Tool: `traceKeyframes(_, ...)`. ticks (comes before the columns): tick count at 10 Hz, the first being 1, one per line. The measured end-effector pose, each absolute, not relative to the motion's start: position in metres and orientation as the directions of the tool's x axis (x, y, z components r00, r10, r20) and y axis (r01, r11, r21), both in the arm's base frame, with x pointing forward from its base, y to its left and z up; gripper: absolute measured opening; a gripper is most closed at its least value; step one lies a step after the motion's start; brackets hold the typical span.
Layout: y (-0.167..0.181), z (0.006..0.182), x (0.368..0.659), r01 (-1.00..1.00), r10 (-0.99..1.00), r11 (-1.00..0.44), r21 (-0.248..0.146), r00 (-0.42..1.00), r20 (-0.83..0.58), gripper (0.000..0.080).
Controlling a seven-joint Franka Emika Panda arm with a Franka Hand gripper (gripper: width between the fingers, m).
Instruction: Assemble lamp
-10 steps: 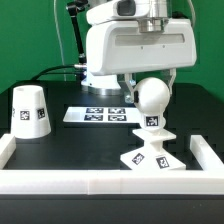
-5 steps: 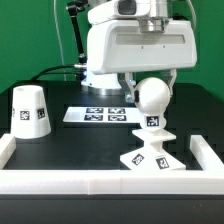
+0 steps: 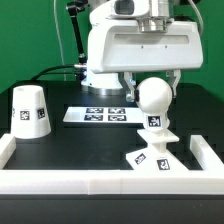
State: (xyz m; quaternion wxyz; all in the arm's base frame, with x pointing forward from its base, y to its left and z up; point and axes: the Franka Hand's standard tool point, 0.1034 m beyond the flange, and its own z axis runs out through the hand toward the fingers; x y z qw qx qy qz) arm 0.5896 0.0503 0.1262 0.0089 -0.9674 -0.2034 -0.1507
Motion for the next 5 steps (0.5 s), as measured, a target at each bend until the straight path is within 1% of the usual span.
traceKeyframes(1, 0.0518, 0.1262, 0.5898, 0.371, 0.364, -0.928, 0.035, 0.883, 0.297, 0.0577)
traceKeyframes(3, 0.0518, 0.1262, 0.5899, 0.371, 0.364, -0.928, 0.035, 0.883, 0.297, 0.0577)
traceKeyframes(5, 0.0518, 0.1262, 0.5898, 0.279, 0.267, -0.960, 0.004, 0.916, 0.299, 0.0577)
